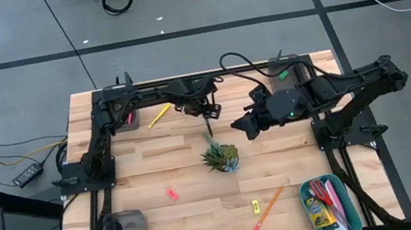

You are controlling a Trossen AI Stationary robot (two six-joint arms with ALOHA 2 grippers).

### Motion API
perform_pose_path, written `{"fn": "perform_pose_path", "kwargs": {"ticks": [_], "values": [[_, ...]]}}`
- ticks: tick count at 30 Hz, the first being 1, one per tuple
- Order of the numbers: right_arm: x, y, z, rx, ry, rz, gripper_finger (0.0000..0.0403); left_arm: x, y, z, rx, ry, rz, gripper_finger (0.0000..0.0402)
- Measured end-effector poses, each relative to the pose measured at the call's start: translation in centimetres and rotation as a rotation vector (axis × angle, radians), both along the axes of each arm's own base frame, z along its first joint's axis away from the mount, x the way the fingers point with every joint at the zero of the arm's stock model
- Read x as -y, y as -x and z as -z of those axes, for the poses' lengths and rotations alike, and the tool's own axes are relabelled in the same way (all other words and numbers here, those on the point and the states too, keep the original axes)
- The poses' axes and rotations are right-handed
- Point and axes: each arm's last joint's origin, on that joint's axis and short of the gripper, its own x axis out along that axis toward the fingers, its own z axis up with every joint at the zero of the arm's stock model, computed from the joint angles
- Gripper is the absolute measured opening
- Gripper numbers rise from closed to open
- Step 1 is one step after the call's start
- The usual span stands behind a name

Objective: Sort crayons/erasers/pens/pencils in bins
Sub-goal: Put the black ballpen into the bottom left black bin

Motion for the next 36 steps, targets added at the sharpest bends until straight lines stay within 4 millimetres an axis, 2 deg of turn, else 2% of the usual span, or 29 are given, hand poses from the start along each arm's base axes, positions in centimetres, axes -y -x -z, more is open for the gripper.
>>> {"fn": "perform_pose_path", "kwargs": {"ticks": [4,10,15,20,24,30,36], "values": [[-0.1,0.0,0.0,-0.005,0.014,-0.023,0.0129,0.0,-0.3,0.7,-0.002,0.002,-0.026,0.0191],[-0.2,0.0,0.0,-0.015,-0.001,-0.068,0.0129,0.6,-0.6,3.0,-0.066,0.028,-0.036,0.0193],[-0.8,0.2,0.2,-0.029,-0.008,-0.112,0.0129,1.0,-0.9,3.5,-0.073,0.032,-0.041,0.0191],[-1.7,0.5,0.3,-0.043,0.005,-0.148,0.0129,1.0,-0.6,3.7,-0.111,0.024,0.033,0.0184],[-2.1,0.7,0.4,-0.063,0.034,-0.159,0.0129,1.2,0.0,3.9,-0.184,0.033,0.109,0.0141],[-2.1,0.8,0.5,-0.067,0.058,-0.145,0.0129,1.3,0.3,3.9,-0.211,0.041,0.164,0.0028],[-2.1,0.8,0.5,-0.068,0.068,-0.149,0.0129,1.2,0.3,2.8,-0.261,0.082,0.259,0.0032]]}}
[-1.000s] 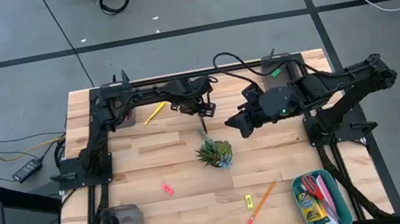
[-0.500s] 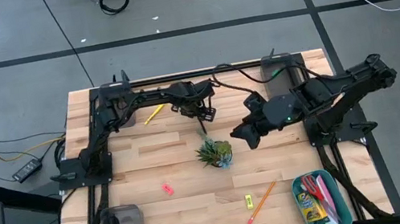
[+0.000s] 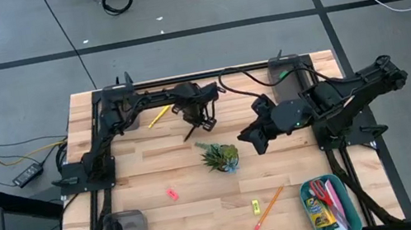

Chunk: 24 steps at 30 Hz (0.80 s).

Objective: Sort crayons/erasers/pens/pencils in bins
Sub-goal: Put the black ballpen into the bottom left black bin

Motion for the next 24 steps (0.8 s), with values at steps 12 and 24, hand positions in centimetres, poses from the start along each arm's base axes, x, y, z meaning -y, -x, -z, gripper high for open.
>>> {"fn": "perform_pose_path", "kwargs": {"ticks": [12,24], "values": [[0.3,0.0,-0.1,0.006,0.128,0.023,0.0129,2.8,0.8,-8.9,-0.076,0.021,0.378,0.0029],[0.4,0.0,-0.1,-0.001,0.209,0.011,0.0129,8.1,6.8,-17.6,0.043,-0.047,0.356,0.0029]]}}
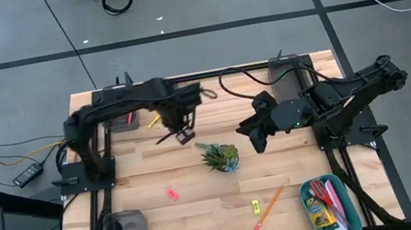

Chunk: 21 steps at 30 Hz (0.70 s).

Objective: Sort crayons/erasers/pens/pencils in bins
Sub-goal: Put the black ballpen into the bottom left black bin

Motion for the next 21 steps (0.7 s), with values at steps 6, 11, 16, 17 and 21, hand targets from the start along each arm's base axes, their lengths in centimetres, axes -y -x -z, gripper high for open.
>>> {"fn": "perform_pose_path", "kwargs": {"ticks": [6,11,16,17,21], "values": [[0.3,0.0,0.0,0.001,0.049,0.027,0.0129,3.9,5.1,-1.0,0.005,0.008,-0.122,0.0029],[1.0,-0.2,0.0,-0.004,0.071,0.042,0.0129,8.2,9.1,-2.3,0.065,0.05,-0.265,0.0029],[2.0,-0.4,-0.1,-0.015,0.1,0.061,0.0129,12.5,13.0,-2.4,0.082,0.062,-0.427,0.0029],[2.2,-0.5,0.0,-0.017,0.098,0.061,0.0129,13.3,13.6,-2.3,0.072,0.066,-0.459,0.0029],[2.5,-0.5,0.0,-0.019,0.091,0.064,0.0129,16.5,15.6,-1.2,0.032,0.071,-0.571,0.0029]]}}
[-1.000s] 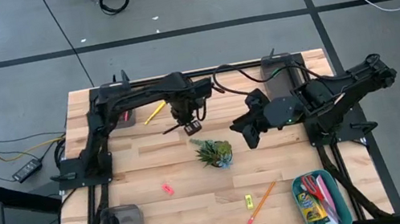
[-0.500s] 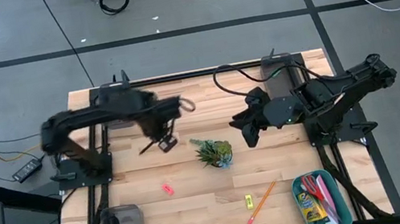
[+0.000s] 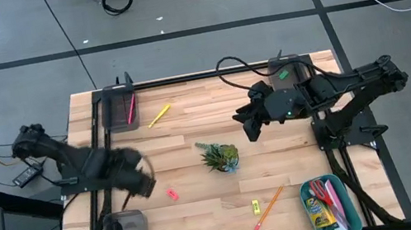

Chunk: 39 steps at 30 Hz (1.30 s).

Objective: Sort crayons/erasers/pens/pencils in bins
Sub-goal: Put the black ballpen into the bottom left black bin

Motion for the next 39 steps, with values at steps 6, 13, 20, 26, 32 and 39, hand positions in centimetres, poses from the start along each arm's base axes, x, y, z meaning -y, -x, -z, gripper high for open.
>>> {"fn": "perform_pose_path", "kwargs": {"ticks": [6,13,20,26,32,39], "values": [[0.0,0.0,0.0,-0.008,0.018,-0.018,0.0129,3.7,2.1,1.4,-0.019,0.017,-0.115,0.0038],[-0.3,0.0,0.1,-0.022,0.001,-0.085,0.0129,7.1,4.8,2.2,-0.011,0.08,-0.189,0.0028],[-0.3,0.0,0.1,-0.022,-0.001,-0.086,0.0129,10.0,6.5,3.2,-0.082,0.106,-0.106,0.0038],[-0.3,0.0,0.1,-0.022,-0.002,-0.086,0.0129,12.7,6.6,4.5,-0.082,0.147,-0.052,0.0037],[-0.3,0.0,0.1,-0.02,0.005,-0.073,0.0129,14.4,6.7,6.4,-0.16,0.107,-0.029,0.0041],[-0.2,0.0,0.0,-0.019,0.008,-0.066,0.0129,14.4,6.0,6.9,-0.168,0.092,-0.06,0.0074]]}}
